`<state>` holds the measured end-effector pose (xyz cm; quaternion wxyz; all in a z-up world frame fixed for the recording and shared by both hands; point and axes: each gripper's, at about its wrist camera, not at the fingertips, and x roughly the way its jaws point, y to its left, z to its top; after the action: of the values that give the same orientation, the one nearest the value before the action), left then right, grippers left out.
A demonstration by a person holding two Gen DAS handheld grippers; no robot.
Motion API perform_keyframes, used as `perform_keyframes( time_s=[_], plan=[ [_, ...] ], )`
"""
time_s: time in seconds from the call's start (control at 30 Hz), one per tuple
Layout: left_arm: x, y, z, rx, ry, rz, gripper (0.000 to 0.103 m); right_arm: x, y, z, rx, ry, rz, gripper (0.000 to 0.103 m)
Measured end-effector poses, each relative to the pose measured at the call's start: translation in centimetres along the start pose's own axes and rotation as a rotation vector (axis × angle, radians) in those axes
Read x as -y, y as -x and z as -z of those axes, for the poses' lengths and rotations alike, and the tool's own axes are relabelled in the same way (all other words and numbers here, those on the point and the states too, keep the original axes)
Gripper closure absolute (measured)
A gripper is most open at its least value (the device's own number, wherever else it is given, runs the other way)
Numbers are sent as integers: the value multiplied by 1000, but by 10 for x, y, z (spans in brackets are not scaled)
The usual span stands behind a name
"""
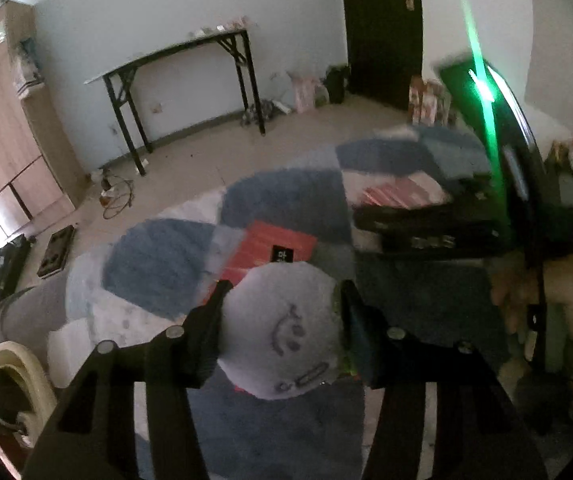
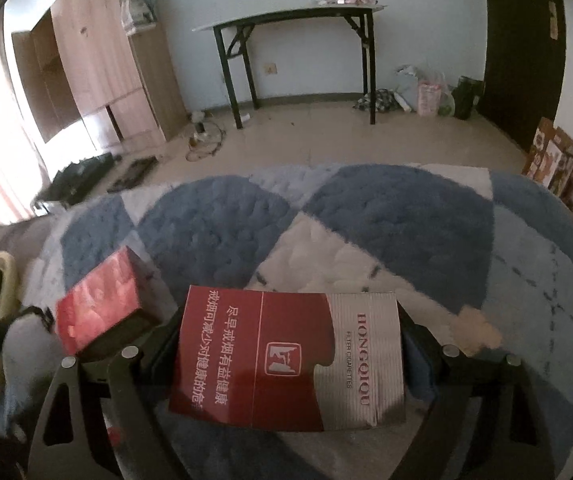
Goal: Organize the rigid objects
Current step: 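Grasp the white ball with left tool while right tool grasps the red-white box, then carry the white ball with left tool while right tool carries the box over the basin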
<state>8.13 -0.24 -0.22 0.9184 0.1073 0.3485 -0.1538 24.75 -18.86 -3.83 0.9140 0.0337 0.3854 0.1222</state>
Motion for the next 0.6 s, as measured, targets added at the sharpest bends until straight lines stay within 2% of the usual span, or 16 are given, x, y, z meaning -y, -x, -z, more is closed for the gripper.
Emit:
perform_keyframes(
  time_s=[0.1,0.2,0.23,0.3,0.43,0.53,0.6],
  plan=[
    [-27,28,-8,41,31,-32,48,8,22,2,45,-11,-29,14],
    [-74,62,-7,78,105,-139,48,-3,50,3,88,24,-86,14],
    [-99,79,-2,87,141,-195,48,-14,58,4,96,52,-116,14],
    [-134,102,9,82,192,-256,47,-43,73,6,108,127,-195,14],
    [-221,157,54,105,403,-411,47,-136,94,11,111,327,-372,14],
    [-270,180,94,76,560,-481,47,-219,102,21,93,515,-468,14],
    [-293,184,114,68,649,-491,47,-259,99,30,68,601,-507,14]
  ],
)
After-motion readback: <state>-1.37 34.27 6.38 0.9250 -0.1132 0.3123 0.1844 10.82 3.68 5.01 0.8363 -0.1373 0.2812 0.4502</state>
